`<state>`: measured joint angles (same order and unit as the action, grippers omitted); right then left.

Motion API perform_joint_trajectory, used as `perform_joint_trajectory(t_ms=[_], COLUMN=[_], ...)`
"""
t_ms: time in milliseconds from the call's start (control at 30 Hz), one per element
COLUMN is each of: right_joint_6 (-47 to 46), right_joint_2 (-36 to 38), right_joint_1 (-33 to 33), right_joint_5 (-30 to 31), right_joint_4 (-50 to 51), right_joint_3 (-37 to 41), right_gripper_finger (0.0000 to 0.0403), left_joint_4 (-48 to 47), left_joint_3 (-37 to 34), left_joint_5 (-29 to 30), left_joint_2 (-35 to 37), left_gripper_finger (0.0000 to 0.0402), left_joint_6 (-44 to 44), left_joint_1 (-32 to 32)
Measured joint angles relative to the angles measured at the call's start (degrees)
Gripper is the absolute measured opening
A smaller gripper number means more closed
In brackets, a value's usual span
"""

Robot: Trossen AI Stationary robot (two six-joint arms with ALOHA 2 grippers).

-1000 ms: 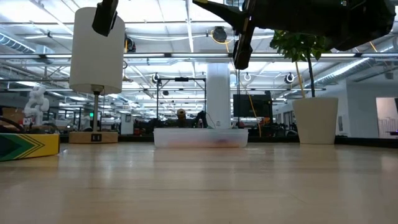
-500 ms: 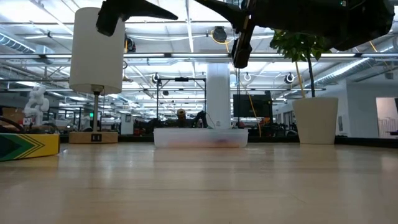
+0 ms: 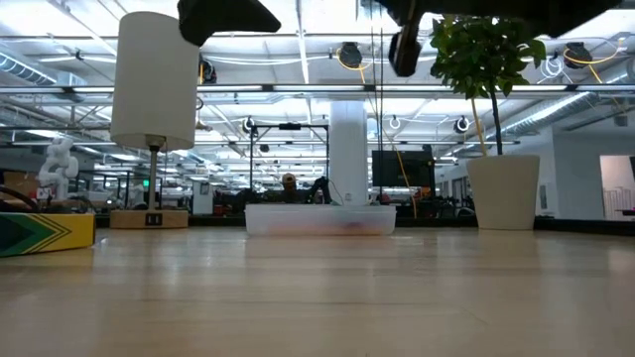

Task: Pack school essentials
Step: Put the yellow eraser into the purple supply box

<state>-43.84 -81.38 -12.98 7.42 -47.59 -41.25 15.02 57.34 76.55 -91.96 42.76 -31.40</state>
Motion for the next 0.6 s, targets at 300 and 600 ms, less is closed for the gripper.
perform_joint_trajectory(t_ms=[300,600], right_joint_6=[0.2,0.8], right_joint_2=[13.1,15.2], right_joint_1=[7.9,21.8], right_joint_5=[0.0,-6.1], right_joint_4=[19.0,29.6], right_joint_3=[0.0,0.0], right_gripper_finger=[0.002,0.002], left_joint_4=[-10.7,-13.6], left_joint_3=[0.0,0.0], left_joint_5=[-7.1,-25.7], left_joint_2=[0.1,0.1], left_gripper_finger=[0.0323,0.0323], left_joint_6=[-30.5,-51.6], left_joint_1=[-0.1,-0.1])
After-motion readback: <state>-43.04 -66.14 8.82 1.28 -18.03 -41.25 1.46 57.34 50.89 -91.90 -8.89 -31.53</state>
